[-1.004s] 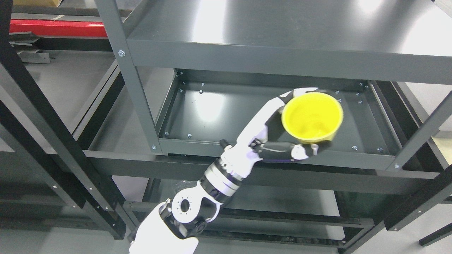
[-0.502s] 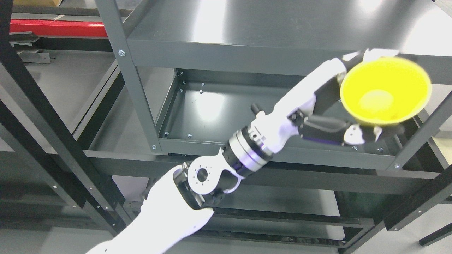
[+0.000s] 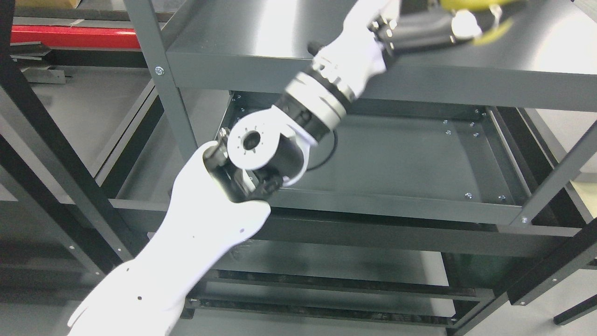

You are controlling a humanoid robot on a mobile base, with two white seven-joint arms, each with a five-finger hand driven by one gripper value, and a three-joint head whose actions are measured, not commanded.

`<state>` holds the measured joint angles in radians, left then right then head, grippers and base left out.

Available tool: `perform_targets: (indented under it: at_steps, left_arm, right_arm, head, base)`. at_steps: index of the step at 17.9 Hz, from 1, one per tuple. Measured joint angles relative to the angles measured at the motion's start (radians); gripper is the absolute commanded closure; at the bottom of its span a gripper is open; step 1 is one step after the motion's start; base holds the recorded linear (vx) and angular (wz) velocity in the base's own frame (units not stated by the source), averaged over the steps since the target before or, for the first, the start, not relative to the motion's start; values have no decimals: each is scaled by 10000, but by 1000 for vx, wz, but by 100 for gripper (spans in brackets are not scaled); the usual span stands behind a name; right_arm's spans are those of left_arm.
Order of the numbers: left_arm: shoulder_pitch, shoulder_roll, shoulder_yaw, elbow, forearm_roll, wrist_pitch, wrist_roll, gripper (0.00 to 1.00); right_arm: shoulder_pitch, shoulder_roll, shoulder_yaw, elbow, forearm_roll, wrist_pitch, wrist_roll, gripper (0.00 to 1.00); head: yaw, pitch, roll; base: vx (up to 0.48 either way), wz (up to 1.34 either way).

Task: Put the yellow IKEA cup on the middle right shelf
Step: 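Raise the left hand with the cup up onto the upper shelf, then set the cup down on the upper shelf and open the left hand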

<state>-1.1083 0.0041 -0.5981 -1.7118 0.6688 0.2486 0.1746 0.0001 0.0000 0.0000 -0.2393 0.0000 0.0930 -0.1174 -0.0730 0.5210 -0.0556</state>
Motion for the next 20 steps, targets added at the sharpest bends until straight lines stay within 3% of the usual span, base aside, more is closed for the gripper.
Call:
perform_targets:
  at_steps: [5,9,14,20]
  left_arm:
    - [-1137,-16,746,1240,216,1930,438,96]
    - [-1579,-25,1097,2174,268,2706,486,73]
    - [-1774,-30,1119,2901,263,3480,453,29]
    - [-1818,-34,914,3394,209,3955,-686,13]
  right_arm:
    - [-1,0,0,-1,0,0,0,1]
    - [-1,0,0,-1,0,0,0,1]
    - [-1,0,0,-1,0,0,0,1]
    - [-1,0,0,-1,0,0,0,1]
  head:
    - [0,0,0]
    - [0,0,0]
    - [0,0,0]
    - [0,0,0]
  base:
    - [0,0]
    - [0,0]
    - [0,0]
    - [0,0]
